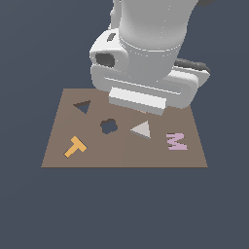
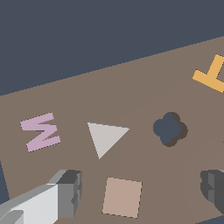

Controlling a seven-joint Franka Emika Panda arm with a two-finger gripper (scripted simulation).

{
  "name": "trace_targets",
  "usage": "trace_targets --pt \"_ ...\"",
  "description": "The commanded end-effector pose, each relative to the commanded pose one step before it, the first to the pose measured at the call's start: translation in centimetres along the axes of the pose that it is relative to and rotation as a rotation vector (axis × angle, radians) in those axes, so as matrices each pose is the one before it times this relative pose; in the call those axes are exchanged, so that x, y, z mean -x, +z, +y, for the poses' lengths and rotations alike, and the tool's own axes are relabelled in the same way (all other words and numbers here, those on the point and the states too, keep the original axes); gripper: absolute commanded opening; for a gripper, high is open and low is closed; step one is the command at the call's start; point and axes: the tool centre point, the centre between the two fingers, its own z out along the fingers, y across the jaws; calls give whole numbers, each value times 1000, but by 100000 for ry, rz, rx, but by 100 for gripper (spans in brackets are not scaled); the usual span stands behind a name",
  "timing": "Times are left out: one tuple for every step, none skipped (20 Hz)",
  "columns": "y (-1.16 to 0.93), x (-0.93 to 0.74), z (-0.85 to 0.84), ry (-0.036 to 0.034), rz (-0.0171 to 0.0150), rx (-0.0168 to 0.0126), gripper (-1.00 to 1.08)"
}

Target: Insert a designated object into the corresponding slot on a board.

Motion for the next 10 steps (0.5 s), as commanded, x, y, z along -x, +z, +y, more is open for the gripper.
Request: trace_targets --pt "1006 -10 -402 8006 -369 93 100" --pt "437 -10 -177 3521 -157 27 100" --pt "455 -11 -185 3668 -163 27 100" --pt "461 -12 -187 3720 -166 26 100" --pt "465 -13 -190 3751 -168 24 100" --pt "461 -13 -188 3716 -167 22 100" --pt "448 -14 -183 3610 -163 20 100" --pt "434 -14 -178 3500 -159 18 100" --pt "420 -14 -172 3387 -155 16 100" --pt "405 -14 -167 3270 -150 13 100"
